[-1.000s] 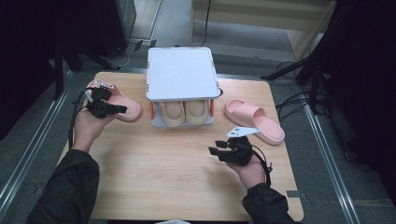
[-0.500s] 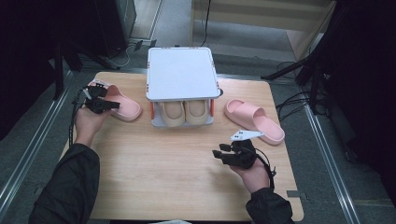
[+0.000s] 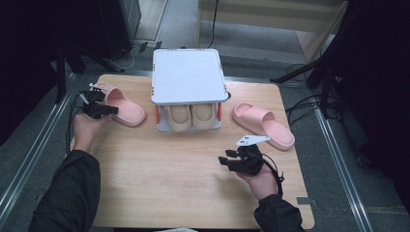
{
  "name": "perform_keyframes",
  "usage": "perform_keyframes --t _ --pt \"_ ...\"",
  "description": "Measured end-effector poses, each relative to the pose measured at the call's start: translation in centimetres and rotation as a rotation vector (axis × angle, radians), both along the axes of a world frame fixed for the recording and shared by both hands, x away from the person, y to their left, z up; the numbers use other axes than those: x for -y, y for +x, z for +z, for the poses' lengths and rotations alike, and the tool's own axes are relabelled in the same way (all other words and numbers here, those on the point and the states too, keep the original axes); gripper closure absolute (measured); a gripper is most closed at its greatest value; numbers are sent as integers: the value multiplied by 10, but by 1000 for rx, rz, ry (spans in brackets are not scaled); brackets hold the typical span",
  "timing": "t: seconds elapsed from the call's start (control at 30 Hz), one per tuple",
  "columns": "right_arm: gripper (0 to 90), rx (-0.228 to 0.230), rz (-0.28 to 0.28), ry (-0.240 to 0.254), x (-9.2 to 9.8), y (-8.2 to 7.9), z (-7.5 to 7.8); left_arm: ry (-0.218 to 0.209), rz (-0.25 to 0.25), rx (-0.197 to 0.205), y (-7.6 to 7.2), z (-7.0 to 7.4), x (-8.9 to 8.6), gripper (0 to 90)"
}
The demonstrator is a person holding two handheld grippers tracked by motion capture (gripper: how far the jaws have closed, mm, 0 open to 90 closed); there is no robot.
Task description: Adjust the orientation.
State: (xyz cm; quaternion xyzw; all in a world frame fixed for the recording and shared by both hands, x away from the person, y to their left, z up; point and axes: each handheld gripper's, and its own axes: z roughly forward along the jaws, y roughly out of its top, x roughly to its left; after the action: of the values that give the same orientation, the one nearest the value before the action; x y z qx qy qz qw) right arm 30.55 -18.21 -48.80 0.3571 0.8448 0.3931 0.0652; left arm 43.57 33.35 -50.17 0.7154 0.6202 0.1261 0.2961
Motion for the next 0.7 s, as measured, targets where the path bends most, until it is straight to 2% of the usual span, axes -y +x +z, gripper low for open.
perform_keyframes --t 0.13,0.33,0.43,0.5,0.6,0.7 --pt "568 0 1 2 1 1 1 7 1 -6 -4 1 -6 880" --pt "568 -4 7 1 -2 2 1 -18 17 -10 -9 0 -15 874" --pt "567 -1 17 2 -3 3 1 -48 20 -17 -10 0 -18 858" --pt "566 0 22 2 -5 5 1 -72 24 -17 -12 2 -18 805" --pt "565 -3 28 -2 -6 6 1 -76 25 4 -17 9 -18 722" --pt "564 -6 29 0 -8 6 1 -64 56 25 -22 15 -21 627"
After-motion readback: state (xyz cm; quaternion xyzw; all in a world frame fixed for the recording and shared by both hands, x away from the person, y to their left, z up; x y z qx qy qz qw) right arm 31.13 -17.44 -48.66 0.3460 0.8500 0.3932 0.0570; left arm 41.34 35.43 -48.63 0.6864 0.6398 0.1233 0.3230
